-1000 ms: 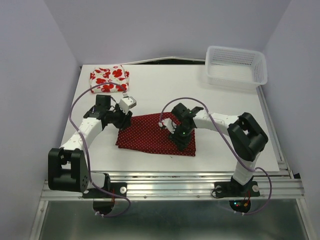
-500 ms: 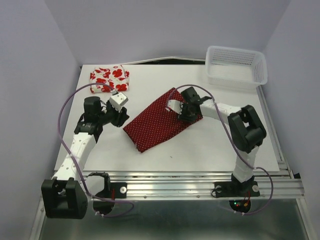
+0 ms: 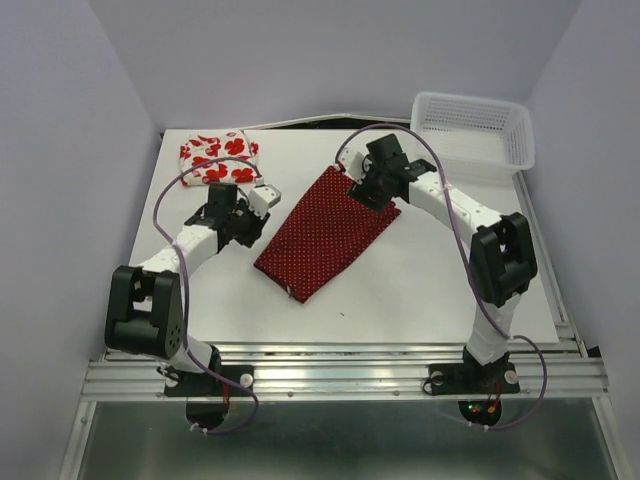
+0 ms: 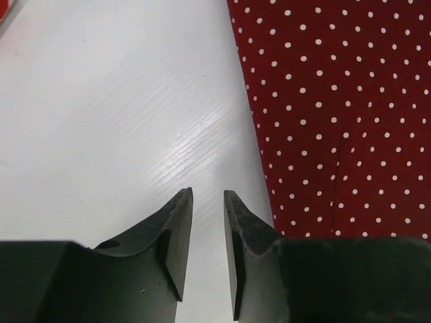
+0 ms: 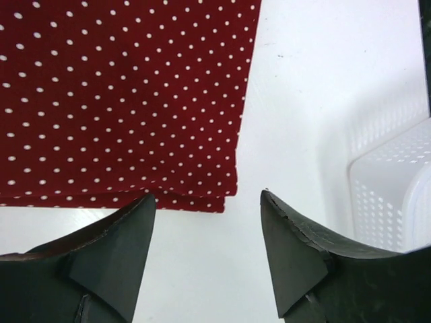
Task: Fold and stack the skirts
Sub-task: Fold the skirt
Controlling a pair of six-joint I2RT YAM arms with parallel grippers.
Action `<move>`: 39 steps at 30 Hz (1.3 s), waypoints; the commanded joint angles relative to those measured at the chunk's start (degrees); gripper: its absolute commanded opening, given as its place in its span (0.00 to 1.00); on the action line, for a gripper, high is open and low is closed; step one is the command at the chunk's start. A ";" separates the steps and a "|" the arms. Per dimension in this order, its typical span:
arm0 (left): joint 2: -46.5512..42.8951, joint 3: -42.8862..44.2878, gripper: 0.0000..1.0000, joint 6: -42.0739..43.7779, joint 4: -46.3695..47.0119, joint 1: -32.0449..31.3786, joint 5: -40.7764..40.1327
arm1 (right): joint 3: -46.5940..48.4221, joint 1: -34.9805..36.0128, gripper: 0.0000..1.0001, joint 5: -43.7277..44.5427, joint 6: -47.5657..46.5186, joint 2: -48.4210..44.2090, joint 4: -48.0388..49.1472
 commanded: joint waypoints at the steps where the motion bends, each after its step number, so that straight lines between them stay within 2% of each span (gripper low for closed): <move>1: 0.91 -1.43 0.33 2.66 0.86 -3.22 -1.66 | 3.30 0.53 0.69 -6.62 9.84 -1.48 -5.60; 3: 1.62 -2.83 0.29 2.57 0.51 -5.05 -3.84 | 4.53 0.53 0.69 -11.09 14.31 -0.86 -8.05; 9: -0.92 -7.31 0.27 1.52 -0.98 -7.43 -5.27 | 3.39 0.53 0.68 -18.49 20.58 0.63 -8.68; 13: -8.11 -10.13 0.27 2.74 -5.29 -13.04 -0.53 | 3.13 0.53 0.67 -20.60 21.90 1.86 -8.68; 17: -14.96 -11.19 0.27 2.22 -7.22 -16.58 -3.77 | 2.52 0.53 0.65 -25.60 23.04 1.16 -8.94; 20: -22.18 -10.93 0.47 2.91 -8.10 -16.58 -4.74 | 1.81 0.53 0.64 -32.28 25.23 0.37 -9.30; 21: -24.11 -11.10 0.58 4.14 -8.19 -16.58 -5.43 | 1.20 0.53 0.63 -35.78 26.54 0.37 -9.38; 24: -31.67 -12.59 0.66 17.47 -8.72 -16.58 -9.91 | 0.23 0.53 0.62 -40.81 29.01 0.72 -8.68; 25: -35.69 -14.08 0.67 26.04 -9.33 -16.49 -9.58 | -0.81 0.53 0.60 -43.96 30.76 1.07 -7.20; 29: -45.81 -19.27 0.73 42.95 -13.64 -16.49 -1.61 | -2.75 1.40 0.59 -49.43 34.81 2.56 -3.15; 32: -47.95 -22.52 0.73 50.45 -18.21 -16.58 5.53 | -2.58 3.34 0.58 -51.02 35.61 4.41 -2.62; 34: -47.16 -25.33 0.72 52.84 -15.42 -16.93 7.03 | -3.11 4.13 0.57 -50.76 36.84 5.90 -1.13; 36: -43.57 -26.48 0.69 52.50 -10.34 -18.24 6.25 | -3.46 4.66 0.57 -49.88 37.10 7.74 -0.07; 39: -36.10 -25.79 0.65 52.66 -7.41 -18.95 5.37 | -3.55 4.66 0.57 -47.69 35.97 9.77 -0.41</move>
